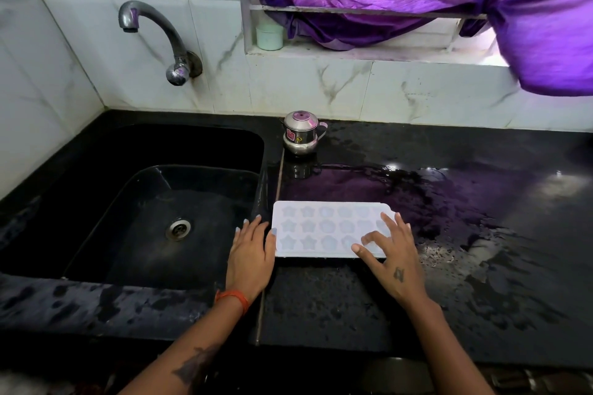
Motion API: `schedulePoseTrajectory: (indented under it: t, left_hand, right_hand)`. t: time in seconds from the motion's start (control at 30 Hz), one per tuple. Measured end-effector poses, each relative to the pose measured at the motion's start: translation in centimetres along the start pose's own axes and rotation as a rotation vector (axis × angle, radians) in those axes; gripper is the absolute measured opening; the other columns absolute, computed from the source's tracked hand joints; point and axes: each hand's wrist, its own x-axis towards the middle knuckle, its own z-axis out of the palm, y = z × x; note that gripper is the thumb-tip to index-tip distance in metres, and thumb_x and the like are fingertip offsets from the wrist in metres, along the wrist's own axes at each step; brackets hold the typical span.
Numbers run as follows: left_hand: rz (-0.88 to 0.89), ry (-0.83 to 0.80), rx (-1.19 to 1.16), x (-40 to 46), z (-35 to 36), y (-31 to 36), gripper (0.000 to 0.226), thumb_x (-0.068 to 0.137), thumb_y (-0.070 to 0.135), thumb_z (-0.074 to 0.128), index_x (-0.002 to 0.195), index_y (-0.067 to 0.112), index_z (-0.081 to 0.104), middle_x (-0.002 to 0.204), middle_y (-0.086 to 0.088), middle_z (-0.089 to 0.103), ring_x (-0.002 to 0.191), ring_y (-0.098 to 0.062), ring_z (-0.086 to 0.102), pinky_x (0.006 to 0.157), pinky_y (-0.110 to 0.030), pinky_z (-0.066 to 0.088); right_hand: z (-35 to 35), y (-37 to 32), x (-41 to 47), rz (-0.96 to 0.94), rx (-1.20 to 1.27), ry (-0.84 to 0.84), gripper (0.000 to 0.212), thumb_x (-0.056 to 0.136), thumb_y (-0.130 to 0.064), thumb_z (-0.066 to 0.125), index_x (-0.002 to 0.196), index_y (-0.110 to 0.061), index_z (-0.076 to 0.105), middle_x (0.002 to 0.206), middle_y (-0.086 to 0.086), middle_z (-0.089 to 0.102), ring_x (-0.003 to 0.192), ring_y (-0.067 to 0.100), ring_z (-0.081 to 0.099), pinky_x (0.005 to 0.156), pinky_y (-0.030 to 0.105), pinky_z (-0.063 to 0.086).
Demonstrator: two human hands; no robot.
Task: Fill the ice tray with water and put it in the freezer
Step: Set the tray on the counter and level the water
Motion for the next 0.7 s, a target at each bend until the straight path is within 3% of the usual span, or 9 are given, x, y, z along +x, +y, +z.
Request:
schedulePoseTrajectory:
  t: [0.23,0.43,0.7]
  left_hand:
    - [0.005,0.001,0.002,0.07,0.17,-0.22,0.043,0.101,0.033,0.030,0.135,0.013,0.047,0.151,-0.003,0.034,0.143,-0.018,0.020,0.116,-0.025,0.002]
    - [-0.002,-0.014,0.001,-0.05,0.00,-0.07,0.061,0.091,0.045,0.019,0.135,0.013,0.047,0.150,-0.003,0.035,0.143,-0.018,0.021,0.115,-0.024,0.002]
    - [0.005,-0.012,0.000,0.01,0.03,-0.18,0.044,0.101,0.034,0.030,0.136,0.013,0.046,0.151,-0.004,0.034,0.143,-0.018,0.020,0.116,-0.025,0.002]
  right_hand:
    - [0.18,0.20,-0.29,-0.009,0.022,0.026,0.047,0.077,-0.071,0.042,0.077,-0.029,0.062,0.152,0.002,0.032,0.144,0.005,0.000,0.114,0.028,0.000]
    - [0.26,0.50,-0.37,-0.031,0.014,0.048,0.042,0.079,-0.068,0.044,0.074,-0.027,0.051,0.152,0.004,0.030,0.146,0.008,-0.001,0.113,0.029,0.004]
    - [0.35,0.64,-0.33,-0.031,0.070,0.059,0.034,0.079,-0.066,0.055,0.078,-0.033,0.058,0.153,0.002,0.029,0.146,0.010,0.001,0.113,0.032,0.006]
